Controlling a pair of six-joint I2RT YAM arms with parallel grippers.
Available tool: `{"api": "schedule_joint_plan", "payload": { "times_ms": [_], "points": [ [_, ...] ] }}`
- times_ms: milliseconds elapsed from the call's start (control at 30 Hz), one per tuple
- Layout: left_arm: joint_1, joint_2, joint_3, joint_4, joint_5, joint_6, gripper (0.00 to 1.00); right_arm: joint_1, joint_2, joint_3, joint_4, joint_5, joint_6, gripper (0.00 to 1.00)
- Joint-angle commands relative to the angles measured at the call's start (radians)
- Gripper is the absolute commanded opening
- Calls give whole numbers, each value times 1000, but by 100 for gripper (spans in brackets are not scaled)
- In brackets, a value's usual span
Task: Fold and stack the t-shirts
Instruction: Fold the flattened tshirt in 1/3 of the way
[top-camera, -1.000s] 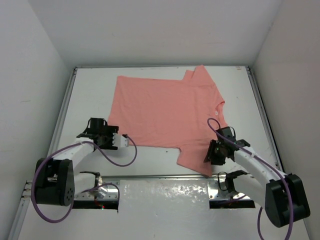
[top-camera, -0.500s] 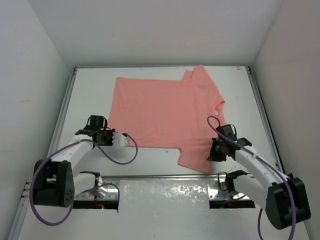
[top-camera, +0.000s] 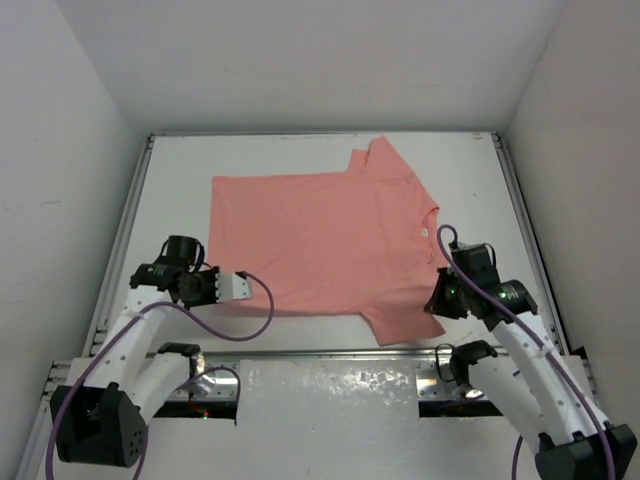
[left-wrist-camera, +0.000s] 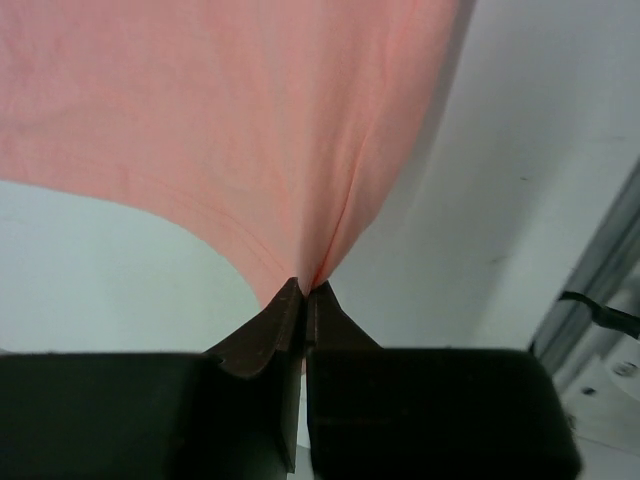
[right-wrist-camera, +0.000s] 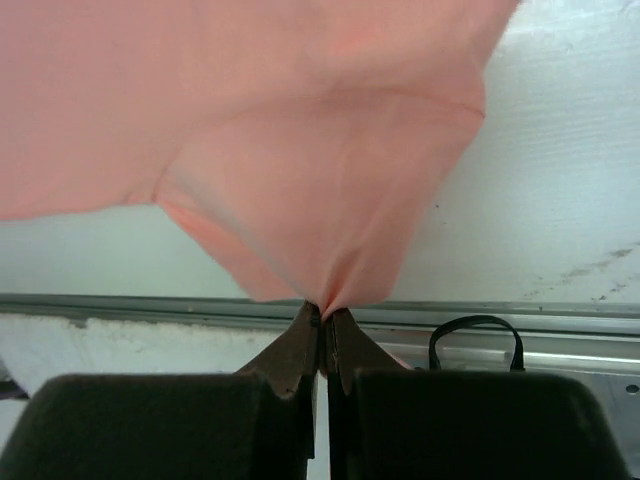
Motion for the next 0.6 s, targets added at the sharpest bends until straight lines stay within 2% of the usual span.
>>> {"api": "schedule_joint_plan", "payload": {
  "times_ms": [0,100,200,267,400,567],
  "points": [
    [-7,-11,74,-139,13,-34,0,4,-24,116,-109,-9,-27,0],
    [-4,45,132,-107,12,-111,0,5,26,204,-71,11,-58,0],
    [12,246,238,-81,12,-206,0,1,193,342,32,53,-145,0],
    [42,318,345,-104,39,-241,0,-16,331,382,127,90,-184,0],
    [85,444,506,-107,95,-283,0,-143,520,425,329,-21,-210,0],
    [88,539,543,-113,89,-356,0,-160,718,512,426,-53,-264,0]
  ]
}}
